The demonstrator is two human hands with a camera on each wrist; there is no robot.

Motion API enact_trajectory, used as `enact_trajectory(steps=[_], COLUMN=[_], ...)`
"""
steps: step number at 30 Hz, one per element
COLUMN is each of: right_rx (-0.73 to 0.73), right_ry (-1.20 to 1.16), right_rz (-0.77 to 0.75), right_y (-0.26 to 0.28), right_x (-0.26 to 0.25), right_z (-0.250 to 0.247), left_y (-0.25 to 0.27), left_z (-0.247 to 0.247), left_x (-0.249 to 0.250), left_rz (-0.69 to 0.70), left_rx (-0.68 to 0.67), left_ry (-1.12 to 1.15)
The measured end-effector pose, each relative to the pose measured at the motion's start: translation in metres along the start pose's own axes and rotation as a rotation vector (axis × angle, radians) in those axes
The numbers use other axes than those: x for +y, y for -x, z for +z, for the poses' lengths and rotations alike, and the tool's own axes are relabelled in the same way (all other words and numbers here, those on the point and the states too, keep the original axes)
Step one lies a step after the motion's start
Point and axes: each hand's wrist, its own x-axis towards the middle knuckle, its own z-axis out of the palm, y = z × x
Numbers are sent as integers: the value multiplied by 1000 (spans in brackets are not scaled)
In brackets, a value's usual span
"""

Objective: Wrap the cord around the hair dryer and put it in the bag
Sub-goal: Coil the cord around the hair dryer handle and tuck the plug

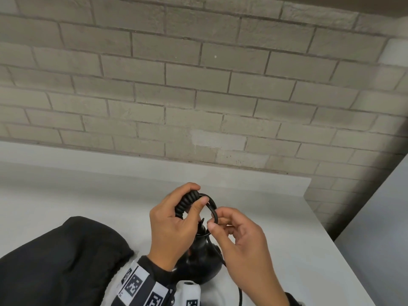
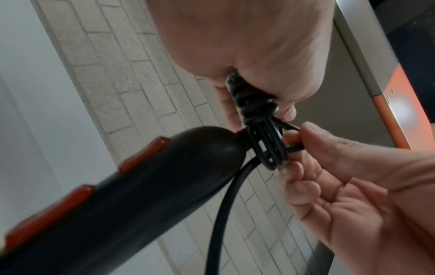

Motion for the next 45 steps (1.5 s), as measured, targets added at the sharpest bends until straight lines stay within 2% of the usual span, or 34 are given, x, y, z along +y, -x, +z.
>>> enact_trajectory(steps=[4, 6, 9, 12, 14, 16, 18, 20, 24, 26, 28, 30, 33, 36, 39, 43, 45], right_rx=[-3, -65, -152, -274, -331, -350, -347, -341, -398, -338, -283, -222, -90, 68, 139, 124, 192], right_ry=[88, 127, 50, -209, -525, -881, -1038, -946, -642, -574, -582, -636, -787, -1013, -1159, -1111, -1009], right_rz=[-6, 19, 108, 291, 454, 656, 745, 668, 342, 226, 174, 185, 290, 386, 463, 526, 523], right_y=[-1, -3, -11, -20, -25, -27, -26, -22, -7, 2, 11, 21, 31, 34, 30, 25, 21], right_x=[1, 0, -6, -18, -23, -25, -22, -14, 8, 28, 44, 57, 72, 71, 66, 65, 66], right_z=[-6, -11, -23, -40, -50, -58, -61, -60, -54, -47, -37, -28, -24, -29, -38, -43, -41], left_y=[-2, -4, -5, -5, -5, -8, -10, -13, -12, -11, -10, -10, -12, -11, -6, 0, 5], left_z=[7, 9, 10, 9, 9, 10, 11, 12, 11, 10, 8, 5, 1, 0, 0, 1, 1], left_x=[3, 3, 1, 0, -1, 0, 1, 0, 0, 0, 0, -2, 0, 1, 2, 4, 6], left_rz=[107, 157, 175, 181, 211, 253, 277, 260, 201, 143, 85, 69, 65, 36, -20, -171, -267], left_rx=[-14, -17, -16, -25, -38, -48, -59, -63, -35, -1, 25, 25, 0, -18, -28, 5, 26], left_ry=[-53, -96, -122, -115, -118, -151, -188, -185, -140, -128, -120, -132, -136, -128, -124, -45, 18])
